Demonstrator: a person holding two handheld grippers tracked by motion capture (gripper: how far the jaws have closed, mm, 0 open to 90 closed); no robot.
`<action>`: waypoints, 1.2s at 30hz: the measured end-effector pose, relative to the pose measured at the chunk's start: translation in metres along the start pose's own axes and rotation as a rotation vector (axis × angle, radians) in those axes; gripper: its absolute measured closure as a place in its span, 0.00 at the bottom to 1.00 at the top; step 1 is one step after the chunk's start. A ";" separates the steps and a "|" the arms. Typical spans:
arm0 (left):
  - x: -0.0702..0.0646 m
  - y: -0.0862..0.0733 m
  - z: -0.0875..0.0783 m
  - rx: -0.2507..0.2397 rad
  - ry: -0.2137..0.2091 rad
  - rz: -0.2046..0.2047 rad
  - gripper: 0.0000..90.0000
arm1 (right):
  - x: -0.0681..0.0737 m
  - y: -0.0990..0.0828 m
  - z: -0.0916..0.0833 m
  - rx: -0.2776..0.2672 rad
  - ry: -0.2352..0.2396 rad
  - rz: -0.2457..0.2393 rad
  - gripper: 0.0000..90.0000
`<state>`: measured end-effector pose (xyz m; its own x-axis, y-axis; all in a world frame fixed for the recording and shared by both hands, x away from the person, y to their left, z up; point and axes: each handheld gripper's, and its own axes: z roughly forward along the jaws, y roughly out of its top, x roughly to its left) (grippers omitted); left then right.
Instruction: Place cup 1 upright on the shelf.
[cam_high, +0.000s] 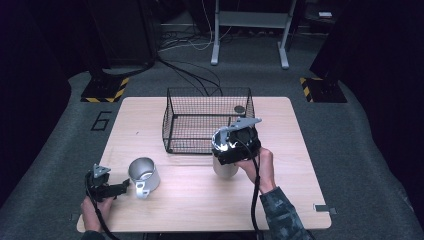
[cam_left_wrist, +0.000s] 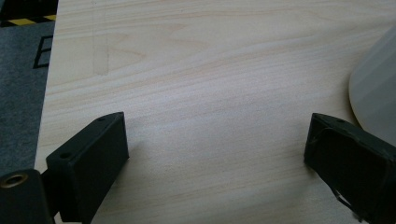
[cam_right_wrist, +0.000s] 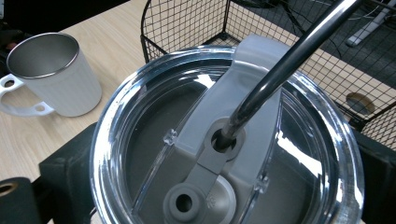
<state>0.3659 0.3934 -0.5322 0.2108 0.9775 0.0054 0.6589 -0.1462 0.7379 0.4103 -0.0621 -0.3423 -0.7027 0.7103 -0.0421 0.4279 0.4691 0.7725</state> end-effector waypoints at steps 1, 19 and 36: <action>0.000 0.000 0.000 0.000 0.000 0.000 0.07 | 0.000 0.000 -0.001 0.004 -0.002 0.005 0.04; 0.000 0.000 0.000 0.000 0.000 0.000 0.07 | -0.014 0.011 -0.024 -0.017 -0.018 -0.011 0.04; 0.000 0.000 0.000 0.000 0.000 0.000 0.07 | -0.024 0.026 -0.038 -0.038 -0.029 -0.011 0.04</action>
<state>0.3659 0.3934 -0.5322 0.2110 0.9775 0.0056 0.6590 -0.1464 0.7378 0.4168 -0.0862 -0.2969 -0.6899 0.7206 -0.0684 0.3980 0.4566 0.7957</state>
